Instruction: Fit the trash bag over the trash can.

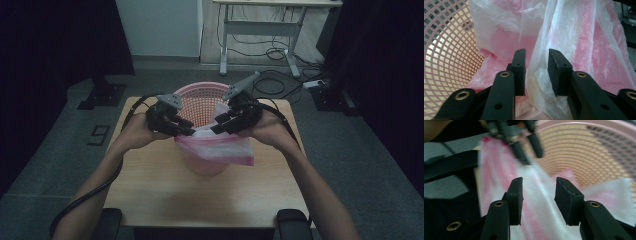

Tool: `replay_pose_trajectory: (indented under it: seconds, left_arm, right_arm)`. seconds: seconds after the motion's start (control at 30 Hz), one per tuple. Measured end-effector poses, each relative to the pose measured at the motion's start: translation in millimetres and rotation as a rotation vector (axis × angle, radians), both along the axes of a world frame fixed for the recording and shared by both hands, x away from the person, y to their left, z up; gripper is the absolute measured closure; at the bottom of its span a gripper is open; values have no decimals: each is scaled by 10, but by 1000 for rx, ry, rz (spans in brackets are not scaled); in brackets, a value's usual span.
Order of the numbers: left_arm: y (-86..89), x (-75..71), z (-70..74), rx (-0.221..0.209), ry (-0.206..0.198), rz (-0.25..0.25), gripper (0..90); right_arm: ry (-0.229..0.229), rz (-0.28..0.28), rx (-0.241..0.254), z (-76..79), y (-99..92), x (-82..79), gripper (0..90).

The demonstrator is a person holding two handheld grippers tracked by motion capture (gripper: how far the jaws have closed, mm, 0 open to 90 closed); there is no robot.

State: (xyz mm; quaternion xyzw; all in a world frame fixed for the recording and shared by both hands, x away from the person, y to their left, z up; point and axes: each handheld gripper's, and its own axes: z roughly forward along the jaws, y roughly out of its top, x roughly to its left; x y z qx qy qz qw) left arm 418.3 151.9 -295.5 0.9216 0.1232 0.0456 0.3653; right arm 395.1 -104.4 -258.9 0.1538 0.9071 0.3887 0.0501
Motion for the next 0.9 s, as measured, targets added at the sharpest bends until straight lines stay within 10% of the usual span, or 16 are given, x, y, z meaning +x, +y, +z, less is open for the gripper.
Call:
replay_pose_trajectory:
  seconds: [0.13, 0.23, 0.43, 0.6, 0.9]
  left_arm:
    - [63, -20, 37, -19, -20, 19, 553]
    - [154, -49, 117, -51, -29, 30, 493]
    - [212, -170, 266, -100, -5, -46, 434]
    - [83, -200, 236, -37, -27, -68, 439]
    - [-20, -117, 197, 35, -40, -13, 856]
  right_arm:
    - [27, 37, -52, -145, 81, -4, 579]
    - [56, 63, -65, -229, 98, 22, 758]
    - [50, 61, -45, -143, 76, 19, 871]
    - [23, 43, -9, -25, 86, 43, 883]
    - [23, -6, 5, 4, 68, 161, 753]
